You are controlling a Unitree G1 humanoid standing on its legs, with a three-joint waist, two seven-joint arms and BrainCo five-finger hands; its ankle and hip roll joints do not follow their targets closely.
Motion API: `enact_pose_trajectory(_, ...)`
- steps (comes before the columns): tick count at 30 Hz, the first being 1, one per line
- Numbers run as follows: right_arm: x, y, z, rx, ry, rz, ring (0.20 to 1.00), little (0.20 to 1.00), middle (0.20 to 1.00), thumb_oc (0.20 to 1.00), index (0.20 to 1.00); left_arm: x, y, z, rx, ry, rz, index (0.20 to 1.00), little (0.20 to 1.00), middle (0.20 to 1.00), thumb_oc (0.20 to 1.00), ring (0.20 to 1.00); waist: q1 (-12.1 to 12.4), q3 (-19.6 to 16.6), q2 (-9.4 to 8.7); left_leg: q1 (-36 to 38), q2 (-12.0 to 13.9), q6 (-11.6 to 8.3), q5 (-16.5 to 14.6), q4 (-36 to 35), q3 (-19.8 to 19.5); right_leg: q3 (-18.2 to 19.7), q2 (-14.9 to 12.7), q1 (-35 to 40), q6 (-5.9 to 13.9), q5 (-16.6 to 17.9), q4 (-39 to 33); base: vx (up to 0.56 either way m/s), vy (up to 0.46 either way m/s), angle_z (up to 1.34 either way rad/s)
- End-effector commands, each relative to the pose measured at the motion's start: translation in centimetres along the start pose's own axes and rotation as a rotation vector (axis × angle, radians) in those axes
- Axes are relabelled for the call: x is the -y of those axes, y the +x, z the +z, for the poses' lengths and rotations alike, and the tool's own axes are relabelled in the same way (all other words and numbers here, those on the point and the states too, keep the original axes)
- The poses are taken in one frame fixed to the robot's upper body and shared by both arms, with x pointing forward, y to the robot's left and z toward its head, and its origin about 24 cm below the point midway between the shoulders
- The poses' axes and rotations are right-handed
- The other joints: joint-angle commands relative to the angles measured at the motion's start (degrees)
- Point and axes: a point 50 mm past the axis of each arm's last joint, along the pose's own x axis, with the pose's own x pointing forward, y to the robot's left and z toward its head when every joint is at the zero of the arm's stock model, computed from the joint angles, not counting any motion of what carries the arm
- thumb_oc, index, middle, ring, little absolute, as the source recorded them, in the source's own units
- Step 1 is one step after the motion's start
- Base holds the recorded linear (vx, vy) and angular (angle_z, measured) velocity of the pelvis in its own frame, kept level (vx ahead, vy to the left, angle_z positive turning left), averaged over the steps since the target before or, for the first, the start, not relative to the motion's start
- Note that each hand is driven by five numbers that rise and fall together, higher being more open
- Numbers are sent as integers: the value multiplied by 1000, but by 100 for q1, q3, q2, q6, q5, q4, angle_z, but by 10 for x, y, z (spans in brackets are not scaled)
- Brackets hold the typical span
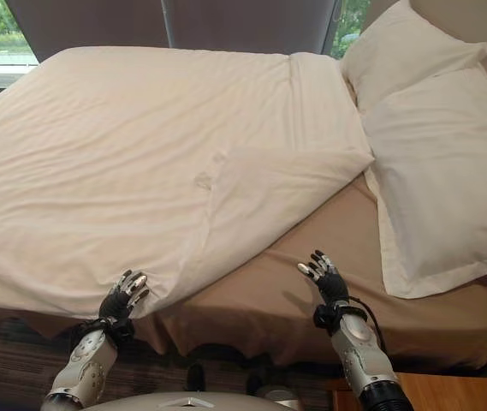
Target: Making the bed.
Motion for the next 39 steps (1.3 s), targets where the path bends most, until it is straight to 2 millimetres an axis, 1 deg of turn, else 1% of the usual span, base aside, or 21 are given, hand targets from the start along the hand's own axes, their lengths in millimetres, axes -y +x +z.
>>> enact_pose_trajectory(1, 3, 17, 73, 274, -215, -30, 1000, 1000, 1000, 1000, 1000, 6, 5, 16, 66, 54, -57, 1000, 1000, 1000, 1000, 1000, 138, -200, -57, 114, 77, -146, -59, 67, 25, -58, -262, -192, 390, -33, 94, 4, 24, 6)
enact_pose_trajectory(4, -1, 29, 122, 425, -260, -66, 1000, 1000, 1000, 1000, 1000, 11, -1, 5, 22, 43, -93, 1000, 1000, 1000, 1000, 1000, 216, -170, -53, 113, 54, -128, -66, 67, 11, -70, -287, -196, 406, -23, 94, 0, 0, 0)
enact_pose_trajectory(5, -3, 33, 145, 491, -297, -81, 1000, 1000, 1000, 1000, 1000, 11, -4, -2, -6, 23, -100, 1000, 1000, 1000, 1000, 1000, 271, -165, -53, 102, 49, -126, -63, 67, -2, -79, -294, -195, 405, -21, 94, 0, 0, 0)
enact_pose_trajectory(6, -3, 36, 156, 516, -301, -95, 1000, 1000, 1000, 1000, 1000, 13, -5, -3, -11, 16, -112, 1000, 1000, 1000, 1000, 1000, 294, -151, -52, 104, 43, -123, -64, 67, -14, -83, -294, -190, 406, -24, 94, 0, 0, 0)
enact_pose_trajectory(8, -9, 47, 187, 574, -317, -120, 1000, 1000, 1000, 1000, 1000, 16, -7, -9, -38, 10, -136, 1000, 1000, 1000, 1000, 1000, 376, -129, -61, 89, 35, -118, -60, 67, -36, -106, -295, -188, 403, -17, 94, -16, 2, 1)
enact_pose_trajectory(11, -24, 63, 230, 619, -403, -133, 1000, 1000, 1000, 1000, 1000, 23, -9, -13, -61, 5, -174, 1000, 1000, 1000, 1000, 1000, 490, -73, -73, 42, 26, -118, -28, 67, -70, -128, -288, -220, 388, 17, 94, -43, 4, -1)
enact_pose_trajectory(13, -41, 68, 262, 654, -541, -122, 1000, 1000, 1000, 1000, 1000, 25, -9, -14, -66, -2, -187, 1000, 1000, 1000, 1000, 1000, 548, -43, -81, -7, 24, -131, -1, 67, -96, -143, -281, -252, 382, 33, 94, -44, -7, 2)
enact_pose_trajectory(15, -54, 72, 283, 668, -639, -129, 1000, 1000, 1000, 1000, 1000, 25, -9, -12, -59, -3, -194, 1000, 1000, 1000, 1000, 1000, 633, -17, -81, -55, 22, -136, 24, 67, -135, -182, -282, -285, 382, 52, 94, -38, -15, 6)
enact_pose_trajectory(16, -59, 73, 292, 677, -691, -136, 1000, 1000, 1000, 1000, 1000, 25, -9, -10, -55, -1, -198, 1000, 1000, 1000, 1000, 1000, 674, -13, -81, -81, 19, -139, 40, 67, -157, -200, -279, -308, 382, 57, 94, -23, -10, 16)
enact_pose_trajectory(17, -60, 73, 293, 679, -692, -135, 1000, 1000, 1000, 1000, 1000, 25, -9, -10, -54, -3, -197, 1000, 1000, 1000, 1000, 1000, 665, -10, -76, -83, 20, -139, 40, 67, -160, -202, -278, -309, 382, 57, 94, -27, -15, 16)
enact_pose_trajectory(19, -75, 76, 312, 687, -814, -178, 1000, 1000, 1000, 1000, 1000, 25, -7, -4, -34, 6, -209, 1000, 1000, 1000, 1000, 1000, 813, 42, -49, -230, 1, -165, 118, 67, -263, -290, -278, -400, 371, 77, 94, -58, -28, 18)
enact_pose_trajectory(20, -76, 76, 313, 688, -814, -177, 1000, 1000, 1000, 1000, 1000, 25, -7, -4, -33, 6, -209, 1000, 1000, 1000, 1000, 1000, 806, 42, -47, -234, 1, -165, 119, 67, -266, -293, -278, -403, 371, 77, 94, -106, -27, 9)
enact_pose_trajectory(21, -83, 77, 324, 692, -891, -223, 1000, 1000, 1000, 1000, 1000, 27, -5, 1, -17, 19, -224, 1000, 1000, 1000, 1000, 1000, 930, 115, 16, -397, -28, -194, 197, 67, -373, -380, -288, -530, 368, 106, 94, -96, -17, 17)
enact_pose_trajectory(24, -80, 76, 339, 681, -1007, -307, 1000, 1000, 1000, 1000, 1000, 32, -2, 7, 5, 14, -250, 1000, 1000, 1000, 1000, 1000, 1079, 178, 148, -678, -106, -249, 329, 67, -553, -565, -310, -733, 369, 148, 94, -93, -17, 36)
enact_pose_trajectory(26, -80, 74, 346, 684, -1041, -337, 1000, 1000, 1000, 1000, 1000, 34, -2, 7, -1, -14, -252, 1000, 1000, 1000, 1000, 1000, 1122, 186, 210, -793, -133, -271, 380, 67, -622, -629, -318, -826, 367, 162, 94, -45, -8, 52)
enact_pose_trajectory(28, -76, 72, 354, 676, -1099, -391, 1000, 1000, 1000, 1000, 1000, 34, -4, 1, -18, -52, -240, 1000, 1000, 1000, 1000, 1000, 1249, 189, 354, -1009, -184, -306, 467, 67, -757, -742, -330, -993, 374, 179, 94, -13, -9, 36)
enact_pose_trajectory(30, -77, 70, 358, 680, -1130, -405, 1000, 1000, 1000, 1000, 1000, 33, -5, 0, -18, -56, -235, 1000, 1000, 1000, 1000, 1000, 1283, 200, 396, -1071, -198, -311, 490, 67, -787, -760, -338, -1045, 379, 187, 94, -11, -10, 29)
enact_pose_trajectory(32, -79, 59, 381, 722, -1238, -470, 1000, 1000, 1000, 1000, 1000, 33, -7, 1, -11, -59, -237, 1000, 1000, 1000, 1000, 1000, 1350, 299, 552, -1345, -255, -361, 598, 67, -863, -797, -350, -1289, 375, 227, 94, -63, -12, 6)
enact_pose_trajectory(34, -77, 55, 387, 733, -1263, -494, 1000, 1000, 1000, 1000, 1000, 35, -6, 2, -8, -55, -246, 1000, 1000, 1000, 1000, 1000, 1357, 316, 599, -1447, -271, -374, 626, 67, -865, -799, -352, -1397, 373, 251, 94, -36, -7, 5)
enact_pose_trajectory(35, -70, 46, 401, 744, -1338, -566, 1000, 1000, 1000, 1000, 1000, 38, -7, 4, 4, -44, -265, 1000, 1000, 1000, 1000, 1000, 1404, 379, 683, -1627, -295, -413, 690, 67, -881, -786, -356, -1581, 374, 280, 94, -36, -8, 15)
enact_pose_trajectory(39, -44, 29, 422, 713, -1459, -712, 1000, 1000, 1000, 1000, 1000, 46, -12, 3, 5, -68, -301, 1000, 1000, 1000, 1000, 1000, 1503, 505, 849, -2030, -340, -491, 817, 67, -905, -771, -354, -1976, 383, 342, 94, -14, -19, 4)
